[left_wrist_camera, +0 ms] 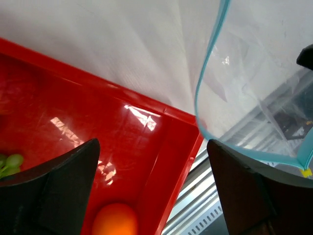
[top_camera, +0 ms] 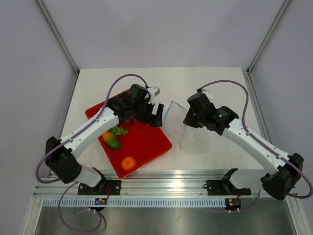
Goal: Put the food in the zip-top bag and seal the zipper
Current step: Open the zipper of the food storage bag at the center of the board, then pick up the fake fruit from the bin.
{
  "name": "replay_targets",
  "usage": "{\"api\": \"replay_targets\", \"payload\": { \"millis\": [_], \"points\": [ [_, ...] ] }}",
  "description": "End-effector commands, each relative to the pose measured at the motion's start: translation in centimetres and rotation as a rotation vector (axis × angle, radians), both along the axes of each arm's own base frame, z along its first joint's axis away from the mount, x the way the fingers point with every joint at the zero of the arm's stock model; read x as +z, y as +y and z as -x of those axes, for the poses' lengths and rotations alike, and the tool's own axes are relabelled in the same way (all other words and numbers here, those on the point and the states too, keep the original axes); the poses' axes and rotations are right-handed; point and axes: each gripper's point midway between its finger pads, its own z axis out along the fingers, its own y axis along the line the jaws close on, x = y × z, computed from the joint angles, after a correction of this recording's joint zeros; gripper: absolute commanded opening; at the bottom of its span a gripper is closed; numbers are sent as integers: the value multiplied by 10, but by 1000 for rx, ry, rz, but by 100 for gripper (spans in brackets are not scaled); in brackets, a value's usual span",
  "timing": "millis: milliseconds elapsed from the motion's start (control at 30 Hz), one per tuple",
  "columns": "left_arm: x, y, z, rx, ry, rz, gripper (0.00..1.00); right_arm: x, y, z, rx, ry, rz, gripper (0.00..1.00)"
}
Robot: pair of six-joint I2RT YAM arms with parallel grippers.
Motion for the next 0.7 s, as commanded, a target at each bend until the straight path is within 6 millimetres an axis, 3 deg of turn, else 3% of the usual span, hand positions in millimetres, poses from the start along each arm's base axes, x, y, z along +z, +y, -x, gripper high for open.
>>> {"api": "replay_targets", "payload": {
  "millis": [0,267,400,433,500,667],
  "points": [
    [48,33,2,90,-161,-23,98,10,4,-11,-47,-59,-32,0],
    [40,117,12,432,-230,-149,99,16,5,-11,-28,-81,-40,0],
    [15,164,1,692,-156,-221,98,14,10,-12,-5,-79,-43,0],
    [5,183,-2,778,-141,-257,95,14,11,-13,0,-78,-44,0],
    [-17,201,-2,911,-97,-291,93,14,13,-12,9,-76,-50,0],
    [-50,203,-10,1037,-12,-288,91,15,14,-11,20,-80,-60,0]
  ]
}}
